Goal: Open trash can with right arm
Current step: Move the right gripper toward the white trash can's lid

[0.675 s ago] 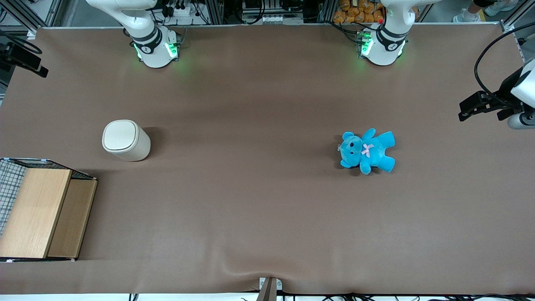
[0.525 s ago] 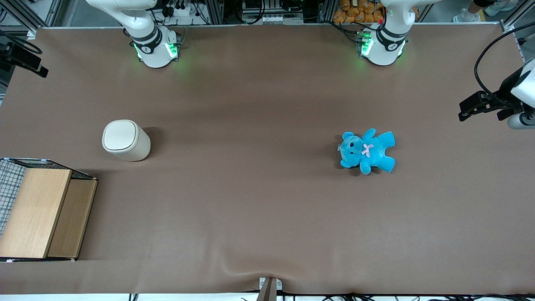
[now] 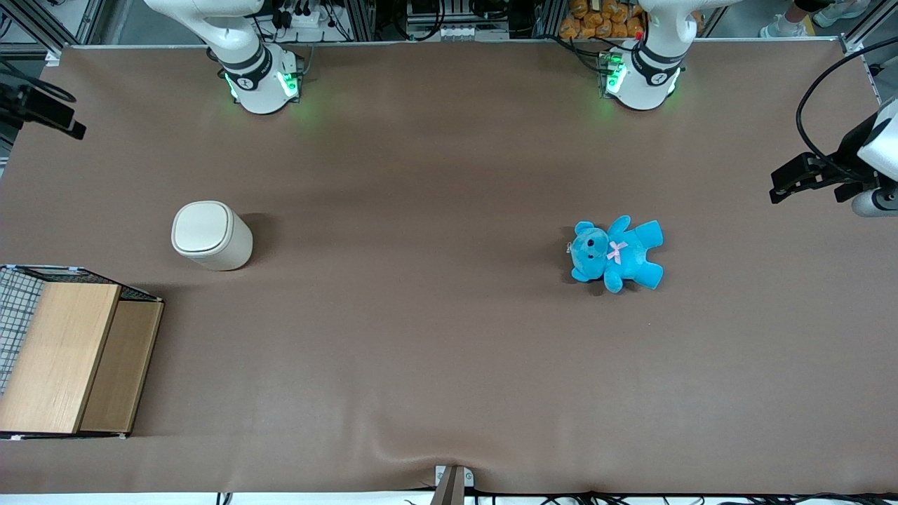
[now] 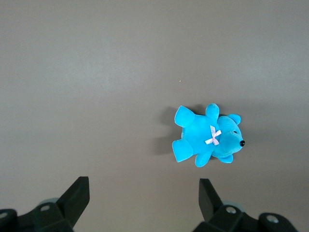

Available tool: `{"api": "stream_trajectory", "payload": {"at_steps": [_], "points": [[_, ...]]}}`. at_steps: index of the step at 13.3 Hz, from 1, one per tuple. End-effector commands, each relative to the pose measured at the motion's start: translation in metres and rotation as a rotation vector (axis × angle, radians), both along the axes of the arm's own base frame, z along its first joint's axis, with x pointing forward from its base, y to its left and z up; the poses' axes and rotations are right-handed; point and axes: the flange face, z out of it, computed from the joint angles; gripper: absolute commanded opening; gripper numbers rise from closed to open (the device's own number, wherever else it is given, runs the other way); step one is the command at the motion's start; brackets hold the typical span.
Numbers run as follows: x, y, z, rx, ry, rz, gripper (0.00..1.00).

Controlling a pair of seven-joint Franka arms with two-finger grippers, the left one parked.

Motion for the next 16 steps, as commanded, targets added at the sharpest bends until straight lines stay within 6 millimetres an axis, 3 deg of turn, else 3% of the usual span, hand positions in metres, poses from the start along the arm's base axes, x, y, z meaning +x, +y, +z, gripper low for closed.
{"api": "stream_trajectory", "payload": {"at_steps": [1,4,6,10,13,16], "points": [[0.022,-0.003,-0.039,-0.043,0.080,0.001,1.00],[0.034,-0.012,-0.101,-0.047,0.131,-0.007,1.00],[0.034,-0.028,-0.136,-0.051,0.145,-0.029,1.00],[0.027,-0.041,-0.189,-0.045,0.173,-0.049,1.00],[0.019,-0.043,-0.214,-0.040,0.208,-0.052,0.97],[0.008,-0.055,-0.242,-0.021,0.238,-0.063,0.29]]}}
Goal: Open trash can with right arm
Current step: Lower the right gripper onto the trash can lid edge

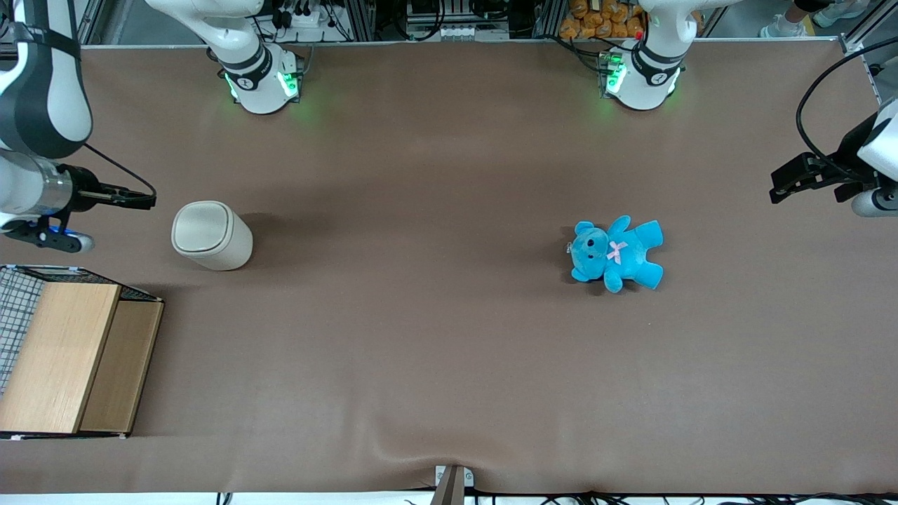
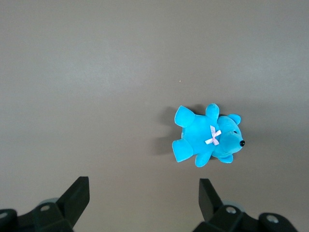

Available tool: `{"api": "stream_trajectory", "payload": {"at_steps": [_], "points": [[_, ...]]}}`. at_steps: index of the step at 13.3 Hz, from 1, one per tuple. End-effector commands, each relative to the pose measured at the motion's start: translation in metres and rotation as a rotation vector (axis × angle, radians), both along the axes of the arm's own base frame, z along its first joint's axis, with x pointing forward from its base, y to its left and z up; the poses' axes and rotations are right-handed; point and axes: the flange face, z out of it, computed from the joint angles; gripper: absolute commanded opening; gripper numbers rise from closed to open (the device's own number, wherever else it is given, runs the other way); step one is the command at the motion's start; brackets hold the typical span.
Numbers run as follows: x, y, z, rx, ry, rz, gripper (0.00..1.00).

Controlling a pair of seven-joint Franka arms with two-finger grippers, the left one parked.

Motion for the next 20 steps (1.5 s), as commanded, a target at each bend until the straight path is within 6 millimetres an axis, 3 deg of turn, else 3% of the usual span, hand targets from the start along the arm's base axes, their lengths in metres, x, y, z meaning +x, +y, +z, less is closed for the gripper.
{"api": "stream_trajectory", "payload": {"at_steps": [1,2,10,20], "points": [[-0.018,-0.015,-0.023,0.015,-0.007,0.007,0.10],[-0.019,-0.019,-0.034,0.016,-0.010,0.000,0.00],[-0.004,-0.005,-0.100,0.019,0.015,0.037,0.00],[0.001,-0.004,-0.140,0.020,0.036,0.042,0.00]]}}
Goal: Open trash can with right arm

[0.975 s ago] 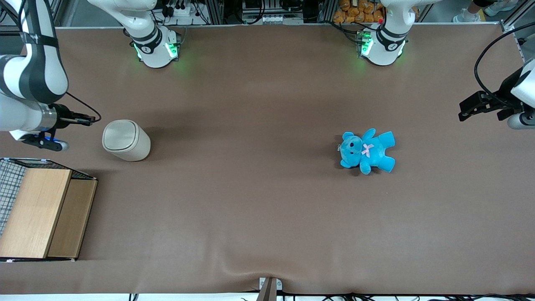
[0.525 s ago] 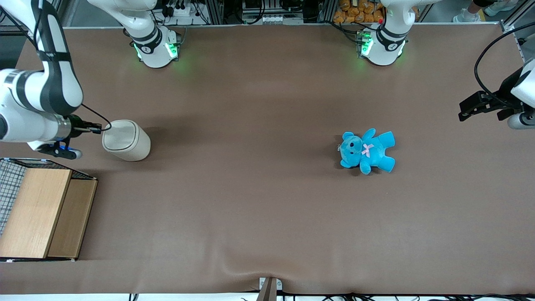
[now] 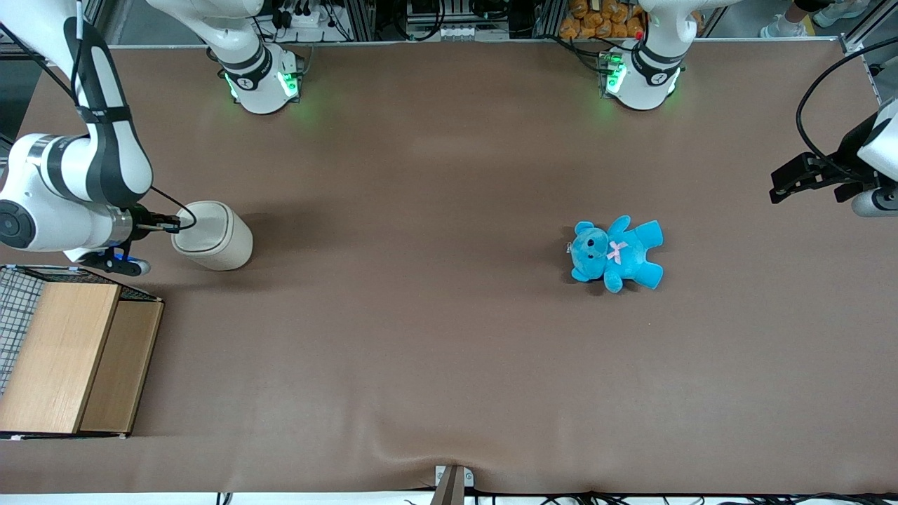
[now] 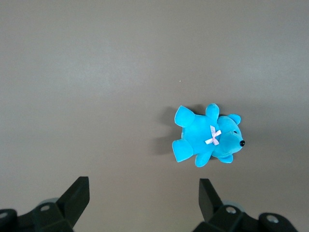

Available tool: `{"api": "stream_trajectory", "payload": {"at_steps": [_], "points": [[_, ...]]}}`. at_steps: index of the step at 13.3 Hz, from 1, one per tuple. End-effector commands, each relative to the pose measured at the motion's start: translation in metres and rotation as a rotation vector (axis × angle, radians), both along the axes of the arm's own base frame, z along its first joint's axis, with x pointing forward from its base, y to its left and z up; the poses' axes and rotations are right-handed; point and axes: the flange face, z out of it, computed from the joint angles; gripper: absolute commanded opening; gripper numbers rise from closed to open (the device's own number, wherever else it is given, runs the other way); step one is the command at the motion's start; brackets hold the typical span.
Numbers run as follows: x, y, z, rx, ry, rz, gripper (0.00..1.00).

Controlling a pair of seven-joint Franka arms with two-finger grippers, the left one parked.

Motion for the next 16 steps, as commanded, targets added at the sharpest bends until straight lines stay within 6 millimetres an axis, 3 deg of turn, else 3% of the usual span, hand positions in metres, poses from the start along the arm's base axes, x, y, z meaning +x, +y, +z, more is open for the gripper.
{"api": "stream_trajectory", "payload": {"at_steps": [1,6,11,13,16], "points": [[-0.001,0.002,-0.009,0.003,0.011,0.013,0.00],[-0.002,0.002,-0.025,0.006,0.033,0.012,0.00],[-0.001,0.002,-0.024,0.006,0.035,0.012,0.00],[-0.001,0.003,-0.005,0.005,0.018,0.012,0.00],[0.001,0.008,0.052,0.000,-0.023,0.021,0.00]]}}
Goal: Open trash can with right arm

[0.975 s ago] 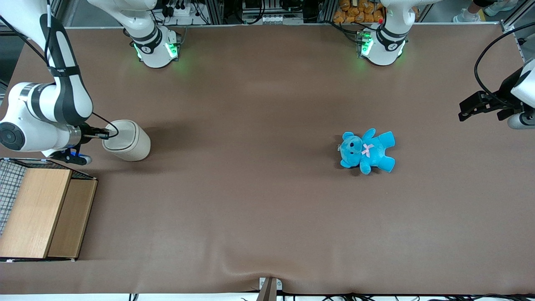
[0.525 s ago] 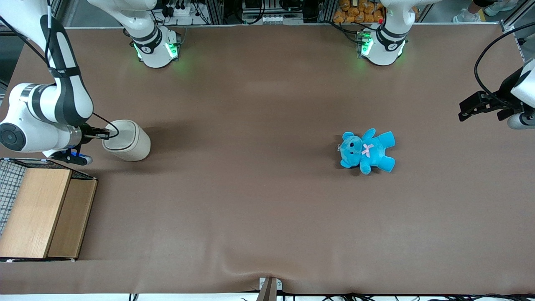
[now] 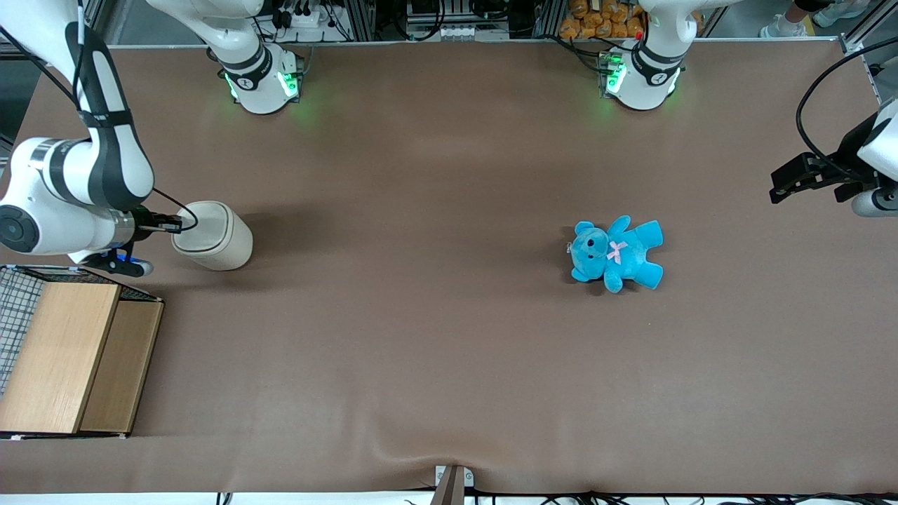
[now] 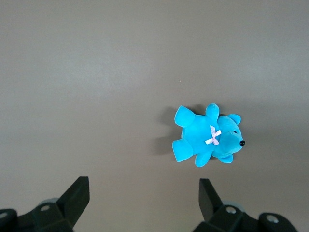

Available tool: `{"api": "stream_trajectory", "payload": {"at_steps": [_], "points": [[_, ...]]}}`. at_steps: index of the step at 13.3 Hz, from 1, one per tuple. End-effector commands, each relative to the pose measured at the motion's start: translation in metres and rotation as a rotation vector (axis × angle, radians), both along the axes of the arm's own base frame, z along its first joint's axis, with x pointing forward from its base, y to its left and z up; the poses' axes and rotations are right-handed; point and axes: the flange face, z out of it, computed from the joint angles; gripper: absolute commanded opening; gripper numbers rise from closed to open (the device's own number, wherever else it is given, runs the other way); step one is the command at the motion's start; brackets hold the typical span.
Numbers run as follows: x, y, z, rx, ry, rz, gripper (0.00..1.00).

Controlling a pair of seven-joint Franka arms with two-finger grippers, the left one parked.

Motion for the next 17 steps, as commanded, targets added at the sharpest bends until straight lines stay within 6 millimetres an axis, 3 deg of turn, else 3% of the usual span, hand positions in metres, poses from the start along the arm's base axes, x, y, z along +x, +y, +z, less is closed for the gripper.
{"api": "stream_trajectory", "payload": {"at_steps": [1,7,8,10,12,17], "points": [[0.002,0.007,0.063,-0.003,-0.039,0.019,0.00],[0.035,0.039,0.211,-0.012,-0.141,0.078,0.00],[0.036,0.041,0.238,-0.005,-0.189,0.115,0.05],[0.033,0.043,0.278,0.017,-0.275,0.165,1.00],[0.022,0.044,0.306,0.030,-0.310,0.166,1.00],[-0.005,0.037,0.356,0.073,-0.286,0.115,1.00]]}}
